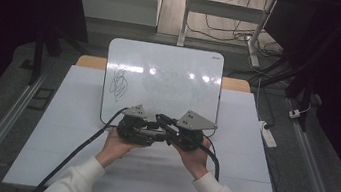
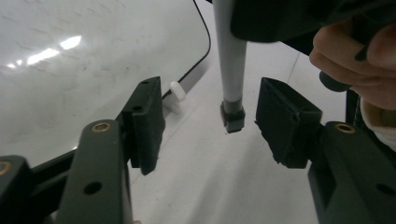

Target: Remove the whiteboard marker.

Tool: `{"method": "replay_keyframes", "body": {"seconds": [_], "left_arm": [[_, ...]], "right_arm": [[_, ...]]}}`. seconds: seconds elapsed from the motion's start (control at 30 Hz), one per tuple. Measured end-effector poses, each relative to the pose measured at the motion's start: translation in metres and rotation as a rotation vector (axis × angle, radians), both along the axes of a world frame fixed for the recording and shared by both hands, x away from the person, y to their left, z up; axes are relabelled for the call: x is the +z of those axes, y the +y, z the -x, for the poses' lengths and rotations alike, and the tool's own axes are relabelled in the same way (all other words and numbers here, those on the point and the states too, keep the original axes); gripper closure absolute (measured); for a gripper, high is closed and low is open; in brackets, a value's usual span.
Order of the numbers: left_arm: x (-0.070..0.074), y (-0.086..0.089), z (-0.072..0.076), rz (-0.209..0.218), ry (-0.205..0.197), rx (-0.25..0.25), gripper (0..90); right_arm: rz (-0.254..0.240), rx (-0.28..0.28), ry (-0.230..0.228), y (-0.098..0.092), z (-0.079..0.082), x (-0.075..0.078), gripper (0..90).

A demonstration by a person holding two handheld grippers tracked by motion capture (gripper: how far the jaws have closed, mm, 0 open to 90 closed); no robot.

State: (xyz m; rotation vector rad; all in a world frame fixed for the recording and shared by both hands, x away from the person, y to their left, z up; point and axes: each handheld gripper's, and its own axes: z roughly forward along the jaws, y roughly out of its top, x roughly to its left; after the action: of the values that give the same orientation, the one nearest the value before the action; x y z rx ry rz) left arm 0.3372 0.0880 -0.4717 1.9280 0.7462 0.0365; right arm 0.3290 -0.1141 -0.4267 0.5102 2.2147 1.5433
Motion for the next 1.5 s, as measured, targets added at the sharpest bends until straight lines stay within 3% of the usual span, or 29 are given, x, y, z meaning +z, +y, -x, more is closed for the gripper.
{"method": "replay_keyframes", "body": {"seconds": [0.27,0.5,0.77,0.93,1.13,1.23,1.4,1.5], "left_arm": [[-0.005,-0.005,-0.001,0.003,0.025,-0.028,50.1],[-0.009,-0.006,-0.003,0.016,0.047,-0.054,61.1],[-0.01,-0.008,-0.002,0.019,0.052,-0.074,74.5],[-0.011,-0.008,-0.002,0.011,0.057,-0.077,76.8],[-0.01,-0.007,-0.002,0.01,0.044,-0.074,77.7],[-0.007,-0.004,0.0,0.005,0.016,-0.069,77.9],[0.004,0.008,0.001,0.013,-0.032,-0.052,77.9],[0.011,0.017,0.002,0.021,-0.066,-0.041,77.9]], "right_arm": [[0.022,0.018,-0.034,0.006,0.006,-0.001,80.1],[0.038,0.031,-0.062,0.009,0.009,0.0,80.1],[0.035,0.031,-0.063,0.011,0.011,0.0,80.1],[0.04,0.036,-0.052,0.012,0.011,0.0,80.1],[0.03,0.044,-0.034,0.011,0.009,0.0,78.4],[-0.008,0.051,-0.003,0.007,0.006,0.002,63.0],[-0.059,0.022,0.023,-0.015,0.002,0.011,54.5],[-0.09,-0.012,0.067,-0.038,-0.002,0.01,52.6]]}}
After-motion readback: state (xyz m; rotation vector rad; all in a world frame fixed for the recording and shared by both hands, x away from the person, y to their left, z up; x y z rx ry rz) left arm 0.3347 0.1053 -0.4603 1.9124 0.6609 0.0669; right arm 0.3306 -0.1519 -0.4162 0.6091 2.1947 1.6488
